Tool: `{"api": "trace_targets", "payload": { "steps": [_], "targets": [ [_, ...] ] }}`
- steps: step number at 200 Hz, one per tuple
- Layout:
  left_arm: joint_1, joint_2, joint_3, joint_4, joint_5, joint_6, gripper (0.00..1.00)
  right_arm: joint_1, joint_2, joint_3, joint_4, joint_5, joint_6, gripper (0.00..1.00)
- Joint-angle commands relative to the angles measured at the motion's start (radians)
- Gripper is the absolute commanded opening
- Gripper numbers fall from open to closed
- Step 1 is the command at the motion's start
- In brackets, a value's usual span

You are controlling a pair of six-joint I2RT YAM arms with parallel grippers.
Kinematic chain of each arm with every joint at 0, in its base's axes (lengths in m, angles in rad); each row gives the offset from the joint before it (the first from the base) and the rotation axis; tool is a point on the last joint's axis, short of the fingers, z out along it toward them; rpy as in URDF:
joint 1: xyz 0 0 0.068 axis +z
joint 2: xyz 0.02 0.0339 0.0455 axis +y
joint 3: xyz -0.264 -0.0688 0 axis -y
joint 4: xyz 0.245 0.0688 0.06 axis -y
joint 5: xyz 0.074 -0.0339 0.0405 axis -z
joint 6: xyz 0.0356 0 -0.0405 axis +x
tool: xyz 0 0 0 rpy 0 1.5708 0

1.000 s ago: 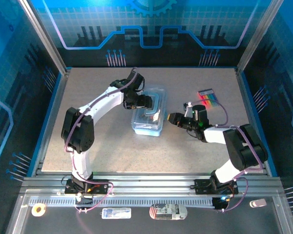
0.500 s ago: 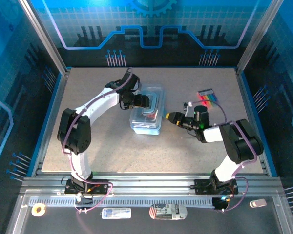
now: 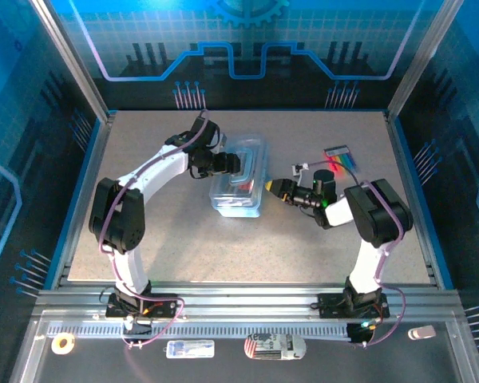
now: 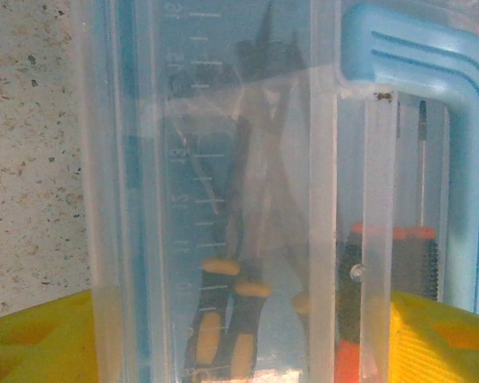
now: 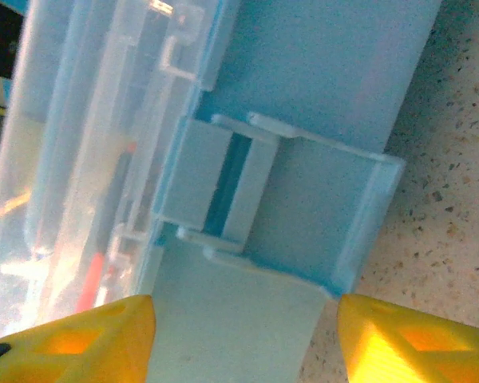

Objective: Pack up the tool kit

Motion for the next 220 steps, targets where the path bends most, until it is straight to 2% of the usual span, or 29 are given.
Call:
{"api": "trace_targets", "payload": {
  "steps": [1, 37, 84, 131, 178, 220],
  "targets": [
    [0.031, 0.115, -0.073, -0.088, -0.080, 0.011, 0.59, -0.025, 0.074, 0.029, 0.109, -0.029, 0.094, 0.63],
    [0.031, 0.113, -0.067, -0.089, -0.072, 0.010, 0.58, -0.032, 0.123, 0.045, 0.170, -0.047, 0.137, 0.62],
    [0.031, 0.112, -0.071, -0.088, -0.074, 0.003, 0.57, -0.033, 0.199, 0.064, 0.366, -0.075, 0.284, 0.60],
    [0.031, 0.107, -0.067, -0.093, -0.071, -0.001, 0.56, -0.038, 0.247, 0.078, 0.387, -0.071, 0.330, 0.57],
    [0.031, 0.104, -0.064, -0.099, -0.078, -0.003, 0.56, -0.016, 0.177, 0.079, 0.389, -0.110, 0.322, 0.55],
    [0.029, 0.102, -0.057, -0.110, -0.089, -0.009, 0.55, -0.024, 0.106, 0.026, 0.391, -0.096, 0.301, 0.53]
  ]
}}
